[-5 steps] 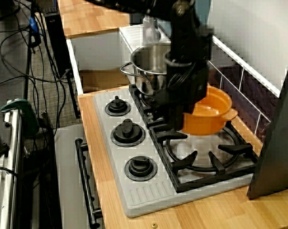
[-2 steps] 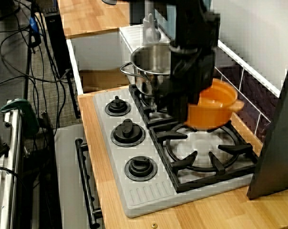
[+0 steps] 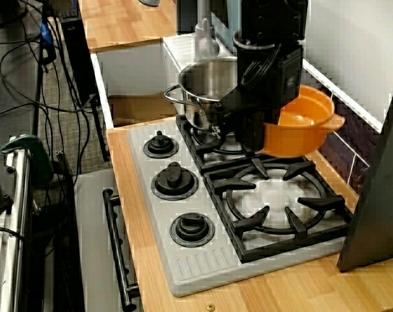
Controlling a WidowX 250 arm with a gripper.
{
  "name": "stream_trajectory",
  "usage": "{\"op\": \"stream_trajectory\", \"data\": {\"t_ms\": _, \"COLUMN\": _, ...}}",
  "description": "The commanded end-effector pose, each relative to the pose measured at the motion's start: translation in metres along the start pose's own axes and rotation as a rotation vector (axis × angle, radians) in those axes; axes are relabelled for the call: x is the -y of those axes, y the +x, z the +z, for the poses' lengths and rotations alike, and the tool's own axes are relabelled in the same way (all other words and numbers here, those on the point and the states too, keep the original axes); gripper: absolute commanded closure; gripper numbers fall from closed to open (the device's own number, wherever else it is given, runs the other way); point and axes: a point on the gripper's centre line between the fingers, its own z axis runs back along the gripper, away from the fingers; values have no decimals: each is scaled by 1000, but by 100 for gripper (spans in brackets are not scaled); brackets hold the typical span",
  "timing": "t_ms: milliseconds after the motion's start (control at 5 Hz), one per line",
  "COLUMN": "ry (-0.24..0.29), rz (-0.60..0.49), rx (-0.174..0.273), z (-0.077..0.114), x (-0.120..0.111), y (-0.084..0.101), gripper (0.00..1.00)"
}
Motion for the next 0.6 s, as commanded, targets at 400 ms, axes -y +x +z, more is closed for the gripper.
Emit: {"op": "stream_trajectory", "data": {"t_ms": 400, "ry": 96, "rz": 343, "rx": -54, "z": 49, "x": 16, "y": -10, "gripper": 100}}
